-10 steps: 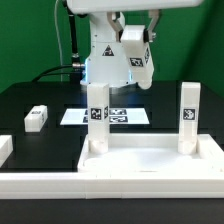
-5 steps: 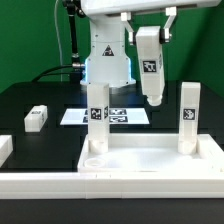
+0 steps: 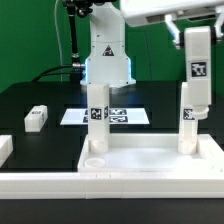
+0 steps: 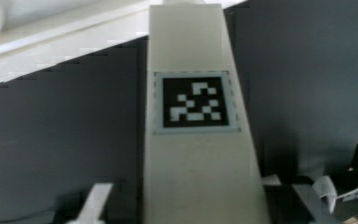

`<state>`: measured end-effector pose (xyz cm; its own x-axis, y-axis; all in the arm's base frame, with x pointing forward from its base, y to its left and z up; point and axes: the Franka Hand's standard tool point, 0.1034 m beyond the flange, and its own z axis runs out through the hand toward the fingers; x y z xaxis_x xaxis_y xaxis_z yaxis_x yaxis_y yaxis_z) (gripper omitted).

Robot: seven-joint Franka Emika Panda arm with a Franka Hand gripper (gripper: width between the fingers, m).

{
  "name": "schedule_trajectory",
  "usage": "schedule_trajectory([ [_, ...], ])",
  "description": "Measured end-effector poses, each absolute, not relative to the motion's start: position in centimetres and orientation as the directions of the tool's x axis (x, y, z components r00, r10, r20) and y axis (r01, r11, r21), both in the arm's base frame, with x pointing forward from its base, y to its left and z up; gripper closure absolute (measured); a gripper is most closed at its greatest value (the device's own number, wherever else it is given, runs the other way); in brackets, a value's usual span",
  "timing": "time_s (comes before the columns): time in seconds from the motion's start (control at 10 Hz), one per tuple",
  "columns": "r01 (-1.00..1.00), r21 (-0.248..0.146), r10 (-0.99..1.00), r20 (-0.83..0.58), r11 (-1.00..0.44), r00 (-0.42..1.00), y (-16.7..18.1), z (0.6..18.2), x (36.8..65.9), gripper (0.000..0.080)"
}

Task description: Assemble desk

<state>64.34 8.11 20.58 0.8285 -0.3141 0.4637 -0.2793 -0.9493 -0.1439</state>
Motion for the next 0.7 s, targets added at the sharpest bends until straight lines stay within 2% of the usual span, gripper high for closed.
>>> schedule_trajectory([
  [0.1,-0.288,-0.15,-0.325,0.461,-0.946,0.826,8.0,20.5,64.3,0.0508],
  [0.3,-0.27,-0.137,-0.302,0.462,-0.953,0.834,8.0,20.2,64.3,0.0508],
  [0.5,-0.145,-0.06,-0.155,0.523,-0.988,0.838,7.2,18.8,64.9,0.0508],
  [0.6,-0.102,-0.042,-0.108,0.565,-0.994,0.818,7.3,18.8,65.4,0.0508],
  [0.7,-0.112,-0.048,-0.119,0.56,-0.993,0.82,7.3,18.6,65.3,0.0508],
])
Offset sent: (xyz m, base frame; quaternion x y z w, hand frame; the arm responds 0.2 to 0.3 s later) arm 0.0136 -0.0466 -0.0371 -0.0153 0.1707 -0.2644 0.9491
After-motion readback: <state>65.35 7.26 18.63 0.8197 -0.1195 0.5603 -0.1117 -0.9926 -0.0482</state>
